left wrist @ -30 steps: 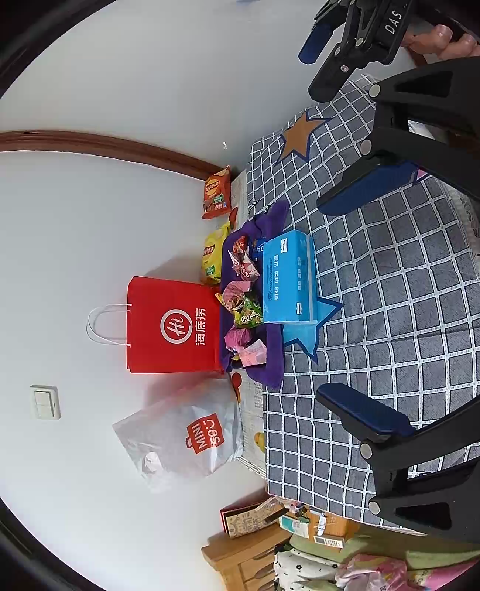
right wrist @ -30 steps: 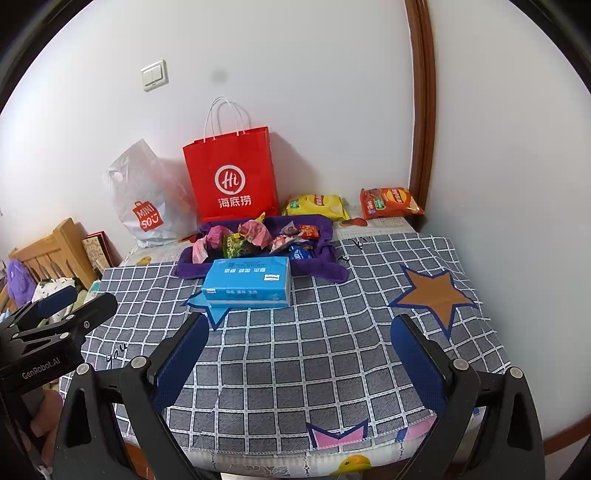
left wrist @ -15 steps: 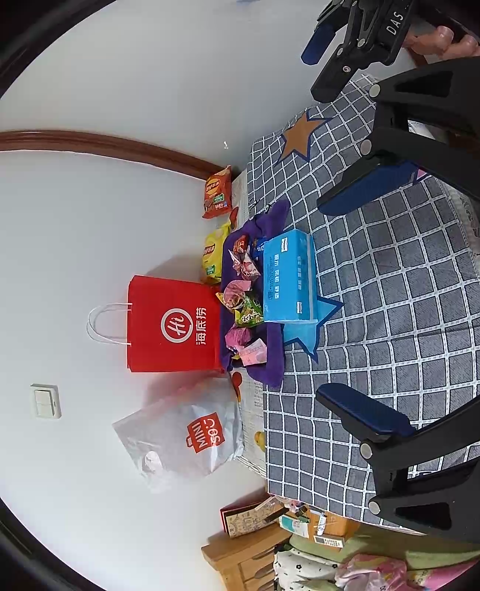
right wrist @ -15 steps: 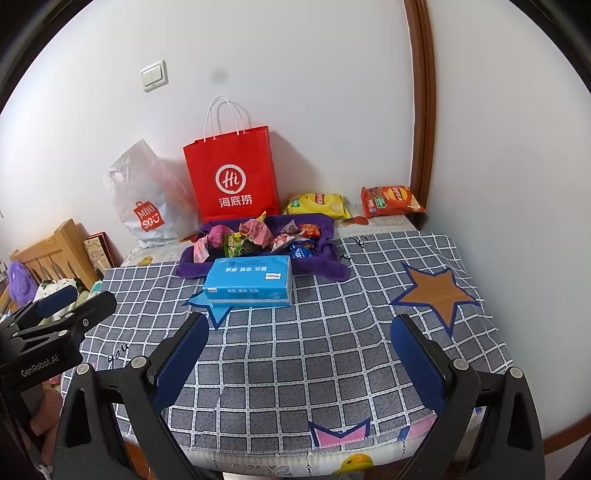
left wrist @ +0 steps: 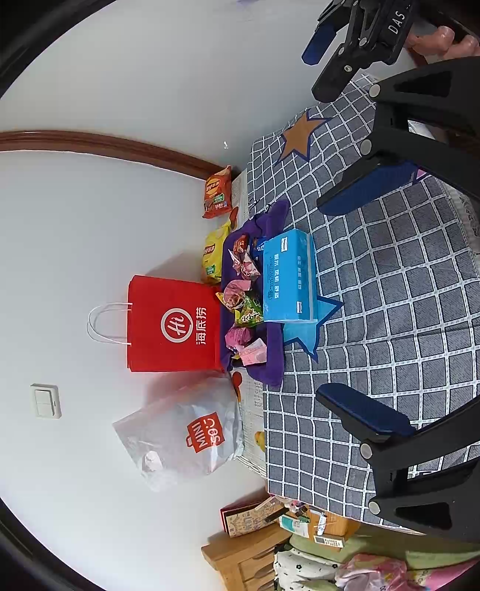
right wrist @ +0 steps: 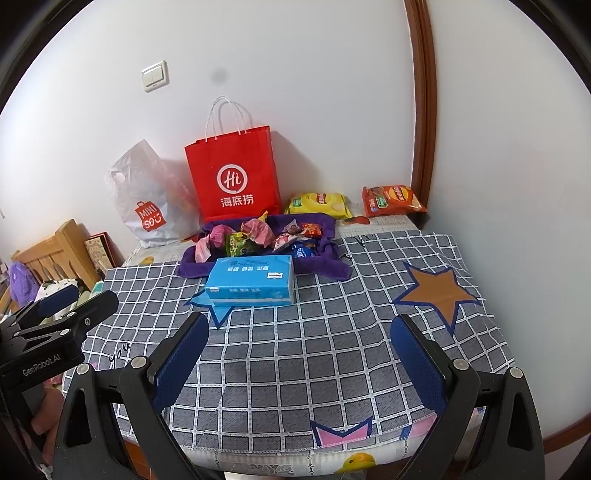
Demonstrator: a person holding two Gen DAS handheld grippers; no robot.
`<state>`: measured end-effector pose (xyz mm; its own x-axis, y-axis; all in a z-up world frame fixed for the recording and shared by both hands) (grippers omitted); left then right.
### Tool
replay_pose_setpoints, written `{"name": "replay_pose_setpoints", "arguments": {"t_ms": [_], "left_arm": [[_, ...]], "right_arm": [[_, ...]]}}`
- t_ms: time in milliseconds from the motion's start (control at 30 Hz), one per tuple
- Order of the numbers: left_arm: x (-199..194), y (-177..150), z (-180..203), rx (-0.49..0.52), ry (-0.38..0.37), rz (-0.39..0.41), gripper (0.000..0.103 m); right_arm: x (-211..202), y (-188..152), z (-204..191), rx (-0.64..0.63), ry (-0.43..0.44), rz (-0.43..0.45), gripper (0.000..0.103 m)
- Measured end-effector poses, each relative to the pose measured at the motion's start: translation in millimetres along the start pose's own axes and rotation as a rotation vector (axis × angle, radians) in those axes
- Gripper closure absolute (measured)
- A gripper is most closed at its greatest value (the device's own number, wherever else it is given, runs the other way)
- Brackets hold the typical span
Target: Organize snacks
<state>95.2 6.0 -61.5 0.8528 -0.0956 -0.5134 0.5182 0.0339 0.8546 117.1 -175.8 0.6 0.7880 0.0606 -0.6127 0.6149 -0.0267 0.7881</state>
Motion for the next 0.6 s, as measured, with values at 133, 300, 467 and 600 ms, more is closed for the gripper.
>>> {"name": "replay_pose_setpoints", "arguments": {"t_ms": [133, 300, 467, 600], "left_arm": [[0.1, 0.8, -0.6, 0.0, 0.001, 0.003, 0.011], [-2.3, 1.5, -3.5, -0.001, 0.006, 0.009, 0.011], [-1.9, 0.8, -4.3, -0.005, 0.008, 0.009, 0.011], [0.5, -0.9, -5.5, -0.012, 0.008, 0.013, 0.008]], "right_arm": [[-2.3, 0.5, -0.3, 0.0, 0.001, 0.005, 0.005], [-4.2, 1.5, -0.1, 0.002, 0.003, 0.01, 0.005], [-3.5, 2.0, -1.5, 0.0, 0.005, 0.014, 0.005], [-0.4, 1.9, -1.8, 0.007, 0.017, 0.014, 0.005]]}}
Point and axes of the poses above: each gripper's, at about its wrist camera, not at the fingertips, and x roughly the way its jaws point, z to its right, y to its top, the point moved 9 cm from there along x, roughly the way its jaws point, and after that the axes turned 5 degrees about z, right-handed, at the moved point
